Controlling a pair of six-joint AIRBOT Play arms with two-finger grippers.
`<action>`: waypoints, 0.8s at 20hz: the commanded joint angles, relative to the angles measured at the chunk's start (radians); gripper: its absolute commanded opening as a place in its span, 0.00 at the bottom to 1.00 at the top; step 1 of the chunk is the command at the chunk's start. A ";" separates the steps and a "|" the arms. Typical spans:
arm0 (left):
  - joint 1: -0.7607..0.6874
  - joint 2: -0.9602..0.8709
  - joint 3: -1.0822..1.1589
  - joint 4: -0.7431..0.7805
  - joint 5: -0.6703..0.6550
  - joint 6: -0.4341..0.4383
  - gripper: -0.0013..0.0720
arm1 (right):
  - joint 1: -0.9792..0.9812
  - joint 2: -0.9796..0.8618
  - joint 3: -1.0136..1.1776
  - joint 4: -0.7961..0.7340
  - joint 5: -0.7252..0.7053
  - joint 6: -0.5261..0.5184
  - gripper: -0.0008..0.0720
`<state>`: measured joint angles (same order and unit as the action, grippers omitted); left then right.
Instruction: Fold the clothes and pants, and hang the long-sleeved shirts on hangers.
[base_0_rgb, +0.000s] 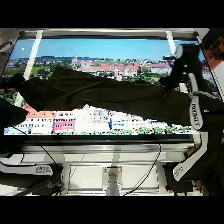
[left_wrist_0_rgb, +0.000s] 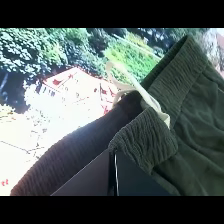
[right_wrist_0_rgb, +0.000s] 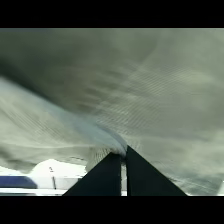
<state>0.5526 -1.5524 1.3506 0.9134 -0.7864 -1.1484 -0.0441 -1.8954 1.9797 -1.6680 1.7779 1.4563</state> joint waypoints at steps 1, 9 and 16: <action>-0.005 0.001 0.001 0.003 0.010 -0.051 0.05 | -0.103 0.013 0.000 0.002 0.000 0.001 0.03; -0.106 0.001 -0.002 0.193 0.077 -0.336 0.04 | -0.137 0.021 0.109 0.043 -0.371 -0.045 0.03; -0.227 0.001 -0.002 0.463 0.098 -0.649 0.04 | -0.187 0.126 0.116 0.209 -0.645 -0.043 0.03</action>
<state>0.3676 -1.5520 1.3483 1.2926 -0.7090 -1.6604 -0.2031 -1.8011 2.0903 -1.5509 1.2568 1.4132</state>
